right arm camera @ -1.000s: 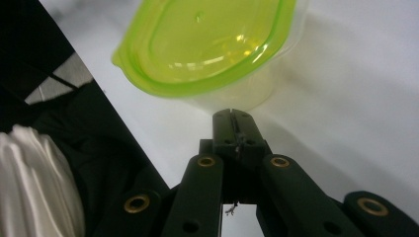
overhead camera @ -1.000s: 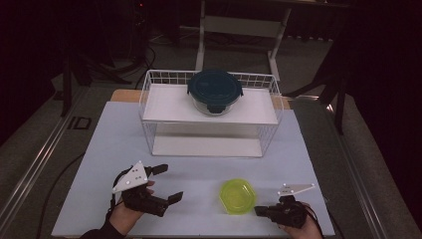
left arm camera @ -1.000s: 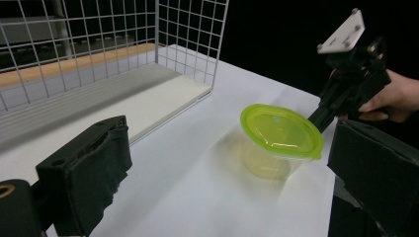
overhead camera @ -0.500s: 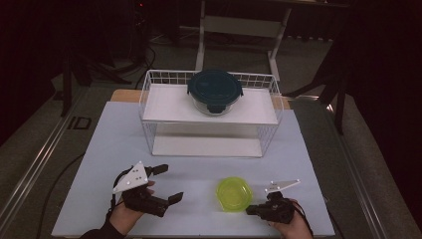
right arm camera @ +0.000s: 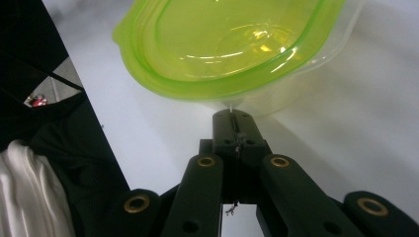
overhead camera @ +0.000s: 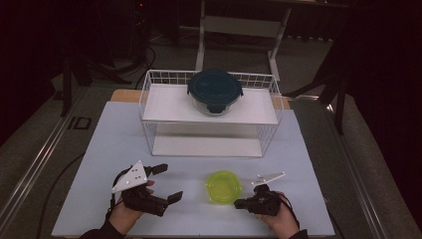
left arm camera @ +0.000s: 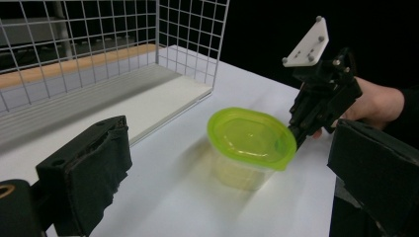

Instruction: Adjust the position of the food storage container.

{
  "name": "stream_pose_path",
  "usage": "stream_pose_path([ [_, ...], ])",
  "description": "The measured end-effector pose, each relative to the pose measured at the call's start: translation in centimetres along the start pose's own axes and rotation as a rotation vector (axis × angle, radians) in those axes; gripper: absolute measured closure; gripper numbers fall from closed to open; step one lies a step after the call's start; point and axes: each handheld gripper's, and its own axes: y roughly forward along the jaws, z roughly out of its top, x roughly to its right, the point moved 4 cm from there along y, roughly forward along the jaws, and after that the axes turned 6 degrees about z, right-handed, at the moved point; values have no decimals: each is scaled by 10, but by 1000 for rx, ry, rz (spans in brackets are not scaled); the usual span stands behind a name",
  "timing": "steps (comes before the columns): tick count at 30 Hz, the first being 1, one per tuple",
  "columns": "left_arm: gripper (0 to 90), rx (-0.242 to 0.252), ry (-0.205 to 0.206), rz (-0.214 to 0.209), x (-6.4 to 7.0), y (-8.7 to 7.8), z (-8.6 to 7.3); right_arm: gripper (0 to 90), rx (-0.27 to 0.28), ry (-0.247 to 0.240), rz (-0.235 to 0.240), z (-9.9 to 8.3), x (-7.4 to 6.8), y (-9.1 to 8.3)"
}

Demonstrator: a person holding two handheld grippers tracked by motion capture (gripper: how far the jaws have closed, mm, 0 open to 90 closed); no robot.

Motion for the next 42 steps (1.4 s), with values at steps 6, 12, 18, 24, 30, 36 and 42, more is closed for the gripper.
stream_pose_path([
  [6, 23, -1, 3, -4, 1, 0, 0, 898, -5, -13, -1, 7, -2, 8],
  [12, 23, 0, 5, 0, 0, -1, 1, 898, -11, -13, -17, 7, 2, 6],
  [18, 23, 5, 6, 2, 0, -2, 2, 898, 21, 18, -65, 12, 16, -2],
  [24, 23, 5, 4, 2, 0, -2, 1, 898, 37, 51, -82, 19, 27, -1],
  [30, 23, 4, 4, 2, -1, -2, 1, 898, 29, 52, -53, 22, 23, 8],
  [36, 23, 4, 5, 1, 0, -2, 1, 899, 22, 49, -37, 25, 20, 13],
  [42, 23, 2, 4, 0, -1, -2, 0, 898, 6, 41, -26, 28, 16, 21],
])
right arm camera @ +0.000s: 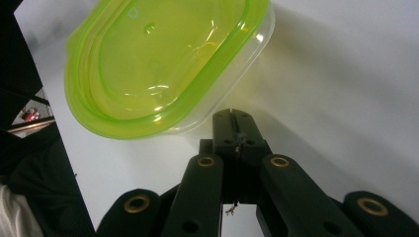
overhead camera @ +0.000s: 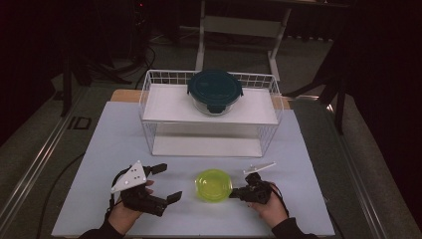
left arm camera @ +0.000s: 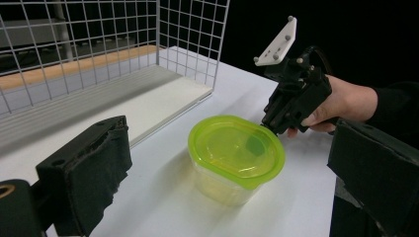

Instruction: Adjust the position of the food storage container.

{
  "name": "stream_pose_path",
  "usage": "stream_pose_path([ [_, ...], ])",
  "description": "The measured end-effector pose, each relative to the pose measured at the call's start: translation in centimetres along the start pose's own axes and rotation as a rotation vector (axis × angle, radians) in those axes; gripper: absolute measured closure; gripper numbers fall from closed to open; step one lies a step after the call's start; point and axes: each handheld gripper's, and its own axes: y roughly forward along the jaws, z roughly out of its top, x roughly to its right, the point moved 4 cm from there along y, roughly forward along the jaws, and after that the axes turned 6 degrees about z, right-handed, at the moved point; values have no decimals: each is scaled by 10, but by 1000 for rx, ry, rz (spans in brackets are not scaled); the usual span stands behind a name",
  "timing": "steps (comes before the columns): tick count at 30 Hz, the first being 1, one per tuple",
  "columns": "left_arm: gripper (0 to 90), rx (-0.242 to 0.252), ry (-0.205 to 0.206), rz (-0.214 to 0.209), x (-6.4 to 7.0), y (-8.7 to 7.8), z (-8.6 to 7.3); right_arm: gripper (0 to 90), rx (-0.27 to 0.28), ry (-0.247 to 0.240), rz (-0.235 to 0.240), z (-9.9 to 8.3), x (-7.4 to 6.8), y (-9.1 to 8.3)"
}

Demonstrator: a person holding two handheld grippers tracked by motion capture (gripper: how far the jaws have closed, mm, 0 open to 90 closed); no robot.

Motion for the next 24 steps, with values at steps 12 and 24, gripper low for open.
stream_pose_path([
  [12, 23, 0, -3, -1, -1, 0, 0, 898, -20, -20, 19, 10, -8, 18],
  [24, 23, 2, 3, 8, -1, -1, 0, 894, 0, -34, -7, 14, -5, 14],
])
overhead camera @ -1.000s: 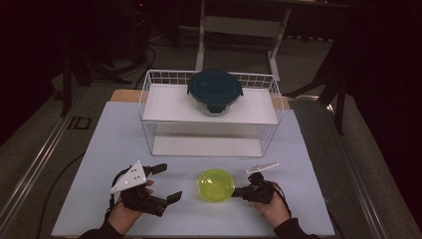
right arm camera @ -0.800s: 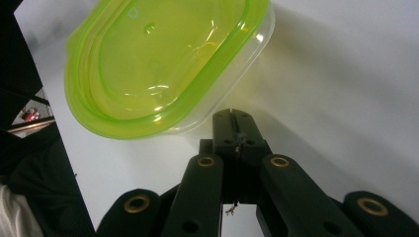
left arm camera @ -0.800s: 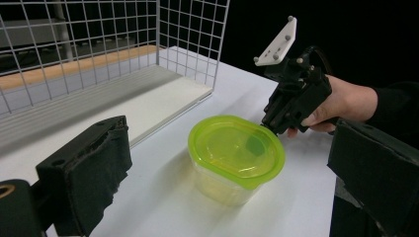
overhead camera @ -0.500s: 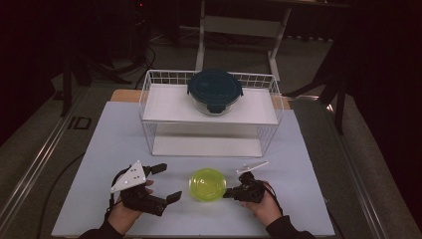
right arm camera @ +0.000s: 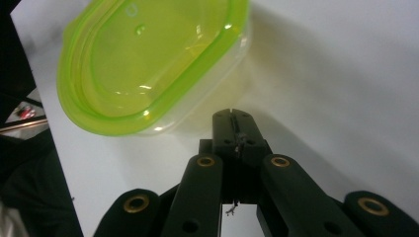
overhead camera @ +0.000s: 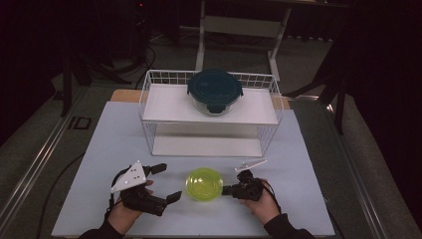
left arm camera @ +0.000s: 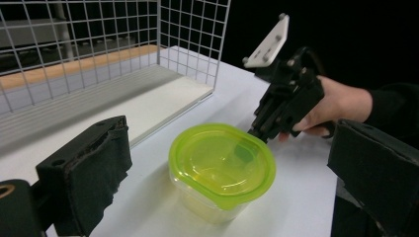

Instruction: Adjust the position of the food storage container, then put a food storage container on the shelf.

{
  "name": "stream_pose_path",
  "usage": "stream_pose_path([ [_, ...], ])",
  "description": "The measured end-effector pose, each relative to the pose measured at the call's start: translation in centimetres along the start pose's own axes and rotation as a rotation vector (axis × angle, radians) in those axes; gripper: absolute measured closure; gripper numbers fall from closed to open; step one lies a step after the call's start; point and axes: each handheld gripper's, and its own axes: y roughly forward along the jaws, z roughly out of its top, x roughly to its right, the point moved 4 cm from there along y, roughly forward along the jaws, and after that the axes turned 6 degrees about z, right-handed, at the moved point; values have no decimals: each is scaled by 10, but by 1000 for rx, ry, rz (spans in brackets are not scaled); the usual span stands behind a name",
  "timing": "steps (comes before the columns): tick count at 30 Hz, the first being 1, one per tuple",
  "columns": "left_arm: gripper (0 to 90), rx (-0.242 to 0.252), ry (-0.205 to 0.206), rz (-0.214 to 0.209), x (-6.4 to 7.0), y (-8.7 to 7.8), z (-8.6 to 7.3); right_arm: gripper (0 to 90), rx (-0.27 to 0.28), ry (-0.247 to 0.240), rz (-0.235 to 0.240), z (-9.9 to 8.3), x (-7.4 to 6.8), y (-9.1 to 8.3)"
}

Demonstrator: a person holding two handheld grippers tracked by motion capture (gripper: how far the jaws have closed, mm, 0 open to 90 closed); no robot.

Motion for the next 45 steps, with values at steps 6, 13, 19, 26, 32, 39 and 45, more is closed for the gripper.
stream_pose_path([
  [6, 23, -5, -3, 2, -1, 0, -1, 767, 52, -15, -41, 4, 2, -20],
  [13, 23, -4, 15, 17, 0, 1, 3, 485, 137, -51, -106, 10, -4, -46],
  [19, 23, -28, 2, -29, 4, 1, 10, 231, 217, -97, -73, 13, -21, -67],
  [26, 6, -69, -26, -73, 9, 3, 22, 162, 296, -152, -48, 22, -40, -86],
  [32, 0, -104, -37, -62, 6, 5, 31, 159, 339, -172, -43, 28, -42, -93],
  [39, 0, -136, -79, 28, -3, 16, 28, 135, 341, -170, -47, 33, -40, -88],
  [45, 0, -234, -150, 56, -5, 27, 19, 122, 287, -108, -25, 38, -39, -72],
])
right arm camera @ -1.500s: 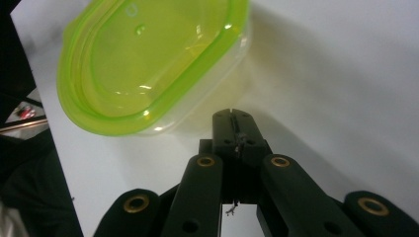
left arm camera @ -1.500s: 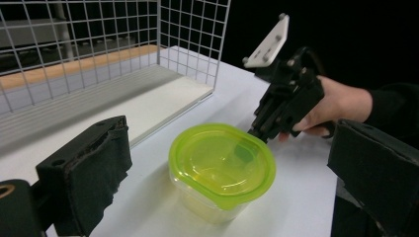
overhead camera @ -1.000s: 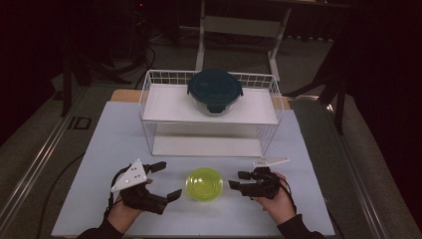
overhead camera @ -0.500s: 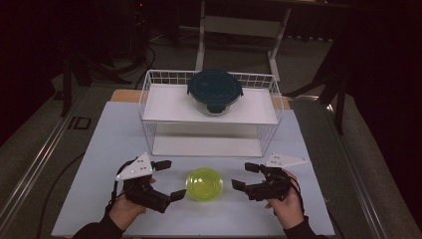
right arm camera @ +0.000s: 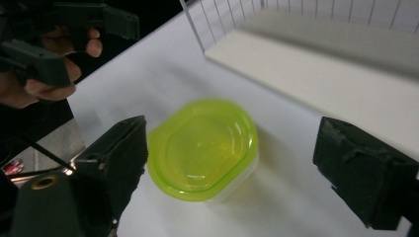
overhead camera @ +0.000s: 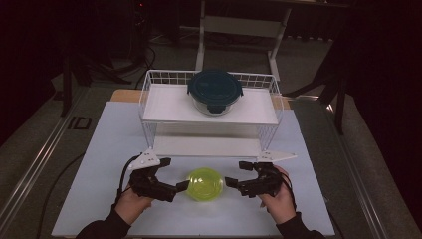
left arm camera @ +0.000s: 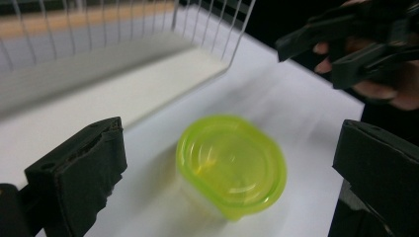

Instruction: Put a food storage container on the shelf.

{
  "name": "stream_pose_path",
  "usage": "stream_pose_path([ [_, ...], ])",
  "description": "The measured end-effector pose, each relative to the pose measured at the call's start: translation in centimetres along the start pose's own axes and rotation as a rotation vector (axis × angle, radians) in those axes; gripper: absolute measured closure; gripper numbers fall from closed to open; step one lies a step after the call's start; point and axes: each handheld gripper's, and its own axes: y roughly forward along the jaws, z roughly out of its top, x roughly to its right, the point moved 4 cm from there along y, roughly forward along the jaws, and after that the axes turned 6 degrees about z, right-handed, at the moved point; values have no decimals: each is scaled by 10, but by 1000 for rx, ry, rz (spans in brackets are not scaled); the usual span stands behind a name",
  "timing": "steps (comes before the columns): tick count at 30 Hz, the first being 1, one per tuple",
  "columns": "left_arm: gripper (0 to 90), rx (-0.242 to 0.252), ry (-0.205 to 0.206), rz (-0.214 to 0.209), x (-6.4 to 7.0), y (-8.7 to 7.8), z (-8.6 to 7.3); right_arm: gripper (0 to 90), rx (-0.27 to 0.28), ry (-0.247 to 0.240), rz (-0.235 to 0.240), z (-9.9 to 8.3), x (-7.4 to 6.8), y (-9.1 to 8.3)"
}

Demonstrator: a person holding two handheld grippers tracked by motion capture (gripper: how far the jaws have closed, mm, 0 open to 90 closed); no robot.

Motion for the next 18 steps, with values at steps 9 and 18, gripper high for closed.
stream_pose_path([
  [9, 0, -128, -199, -95, -5, 21, -13, 195, -33, 173, 32, -7, 8, 18],
  [18, 173, -221, -444, -87, -24, 42, -29, 321, -97, 328, 34, -21, 19, 34],
])
